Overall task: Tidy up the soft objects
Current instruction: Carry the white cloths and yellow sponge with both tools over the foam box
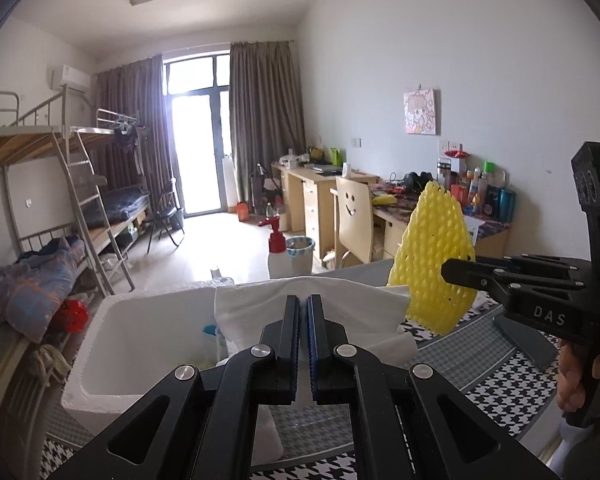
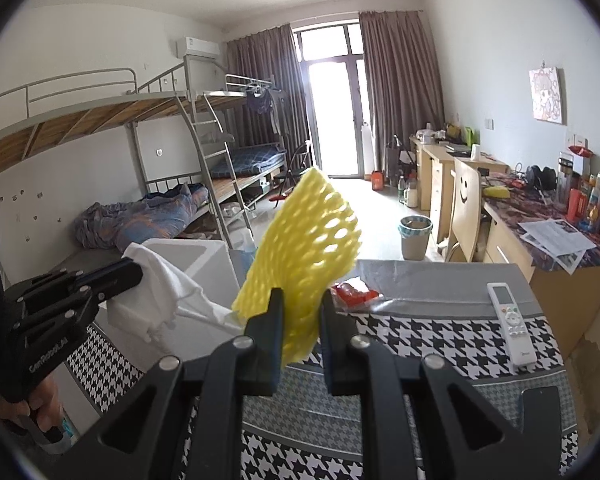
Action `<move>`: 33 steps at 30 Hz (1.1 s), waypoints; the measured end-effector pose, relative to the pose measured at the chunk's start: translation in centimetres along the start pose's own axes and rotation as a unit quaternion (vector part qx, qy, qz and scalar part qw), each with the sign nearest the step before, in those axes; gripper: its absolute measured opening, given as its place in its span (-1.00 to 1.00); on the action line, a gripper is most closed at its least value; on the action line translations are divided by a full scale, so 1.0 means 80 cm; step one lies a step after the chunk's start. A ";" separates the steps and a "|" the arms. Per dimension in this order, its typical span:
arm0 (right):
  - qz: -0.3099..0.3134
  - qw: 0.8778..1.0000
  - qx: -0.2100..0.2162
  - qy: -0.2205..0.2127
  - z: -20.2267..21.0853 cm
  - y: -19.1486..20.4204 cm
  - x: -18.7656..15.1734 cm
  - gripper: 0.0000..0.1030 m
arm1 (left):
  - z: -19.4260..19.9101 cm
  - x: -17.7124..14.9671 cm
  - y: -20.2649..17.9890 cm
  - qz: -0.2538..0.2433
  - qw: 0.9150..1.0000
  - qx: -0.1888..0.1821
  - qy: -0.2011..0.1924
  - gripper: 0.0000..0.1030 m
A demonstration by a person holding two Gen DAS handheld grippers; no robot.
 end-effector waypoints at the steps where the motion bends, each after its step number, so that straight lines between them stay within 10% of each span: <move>1: 0.001 1.000 0.001 -0.002 0.001 0.002 0.001 -0.63 | 0.000 0.001 0.001 0.000 1.000 0.001 -0.002 -0.91; 33: 0.034 0.997 0.069 -0.014 -0.022 0.086 0.020 -0.63 | 0.028 0.032 0.092 0.018 0.995 0.090 -0.044 -0.91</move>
Point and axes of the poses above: each gripper's, at about its wrist camera, not at the fingertips, and z roughly against the way its jaws point, y to its left, x to its top, the point moved 7 cm from there along -z, roughly the way its jaws point, and after that the axes turned 11 degrees about -y, right-handed, at the moved point
